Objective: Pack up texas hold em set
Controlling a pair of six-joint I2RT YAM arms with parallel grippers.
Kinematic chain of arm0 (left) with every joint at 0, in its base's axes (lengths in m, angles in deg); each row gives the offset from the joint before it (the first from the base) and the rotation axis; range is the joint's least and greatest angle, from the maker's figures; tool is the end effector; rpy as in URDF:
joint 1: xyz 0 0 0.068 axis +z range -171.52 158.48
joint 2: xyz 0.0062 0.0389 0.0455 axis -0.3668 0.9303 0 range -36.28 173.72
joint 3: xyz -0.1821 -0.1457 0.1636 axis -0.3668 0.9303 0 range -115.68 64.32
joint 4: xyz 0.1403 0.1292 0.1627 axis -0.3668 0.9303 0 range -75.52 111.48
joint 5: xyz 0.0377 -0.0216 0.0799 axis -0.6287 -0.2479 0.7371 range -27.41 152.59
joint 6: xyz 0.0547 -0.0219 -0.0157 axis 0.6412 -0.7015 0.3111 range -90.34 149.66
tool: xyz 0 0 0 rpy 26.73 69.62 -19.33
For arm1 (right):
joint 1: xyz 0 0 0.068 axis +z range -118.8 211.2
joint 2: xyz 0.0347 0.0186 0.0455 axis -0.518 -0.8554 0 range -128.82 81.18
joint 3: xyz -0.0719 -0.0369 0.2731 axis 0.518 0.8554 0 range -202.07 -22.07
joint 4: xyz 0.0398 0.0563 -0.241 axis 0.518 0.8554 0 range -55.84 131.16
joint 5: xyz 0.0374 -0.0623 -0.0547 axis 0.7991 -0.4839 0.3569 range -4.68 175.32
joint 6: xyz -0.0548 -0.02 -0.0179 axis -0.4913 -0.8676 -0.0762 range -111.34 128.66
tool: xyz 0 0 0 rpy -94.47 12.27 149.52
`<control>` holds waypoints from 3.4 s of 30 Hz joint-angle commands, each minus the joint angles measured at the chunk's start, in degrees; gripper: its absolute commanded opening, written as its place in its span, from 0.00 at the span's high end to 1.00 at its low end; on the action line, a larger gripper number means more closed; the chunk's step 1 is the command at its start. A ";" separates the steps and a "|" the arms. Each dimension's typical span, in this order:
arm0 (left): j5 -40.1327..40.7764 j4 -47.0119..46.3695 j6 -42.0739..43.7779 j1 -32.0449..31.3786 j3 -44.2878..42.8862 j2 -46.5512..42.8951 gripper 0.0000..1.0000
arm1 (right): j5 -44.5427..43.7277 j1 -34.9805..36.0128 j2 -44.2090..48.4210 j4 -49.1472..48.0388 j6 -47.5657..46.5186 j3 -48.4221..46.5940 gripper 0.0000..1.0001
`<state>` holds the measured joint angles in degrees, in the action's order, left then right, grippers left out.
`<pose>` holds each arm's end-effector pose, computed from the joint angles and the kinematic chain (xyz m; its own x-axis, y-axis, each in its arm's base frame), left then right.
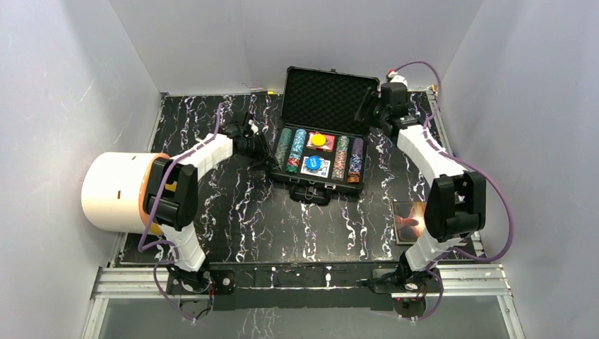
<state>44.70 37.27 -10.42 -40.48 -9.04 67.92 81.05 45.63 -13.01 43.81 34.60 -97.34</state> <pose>0.3631 -0.1396 0.2188 -0.8927 -0.3411 -0.2944 -0.1218 0.8117 -0.5712 0.3742 0.0927 0.3130 -0.4976 0.3223 -0.8053 0.0360 0.9353 0.3520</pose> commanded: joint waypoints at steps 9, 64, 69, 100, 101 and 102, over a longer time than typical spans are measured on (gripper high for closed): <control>3.16 6.51 4.00 -0.88 -11.00 -0.26 0.41 | -11.35 -6.10 -20.54 9.71 -6.03 -26.58 0.35; 17.34 3.83 3.74 2.36 -32.36 -2.45 0.02 | -18.11 21.37 38.91 11.14 -30.97 25.72 0.36; 14.93 4.19 5.03 3.38 -32.66 -1.83 0.02 | -1.44 21.84 41.76 25.02 -30.46 19.43 0.27; 5.65 -20.60 -9.83 -11.62 31.81 -32.58 0.02 | -8.49 27.72 4.75 32.66 -5.73 3.73 0.24; 5.86 -22.58 -10.68 -12.96 33.08 -32.45 0.02 | -9.43 28.12 4.14 33.50 -5.25 4.19 0.24; 6.57 -24.31 -11.68 -14.26 34.34 -32.22 0.02 | -10.41 28.51 3.50 34.61 -4.44 4.60 0.25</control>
<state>48.22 21.66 -18.41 -50.86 21.69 37.25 76.90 72.56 -7.78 71.75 27.78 -92.62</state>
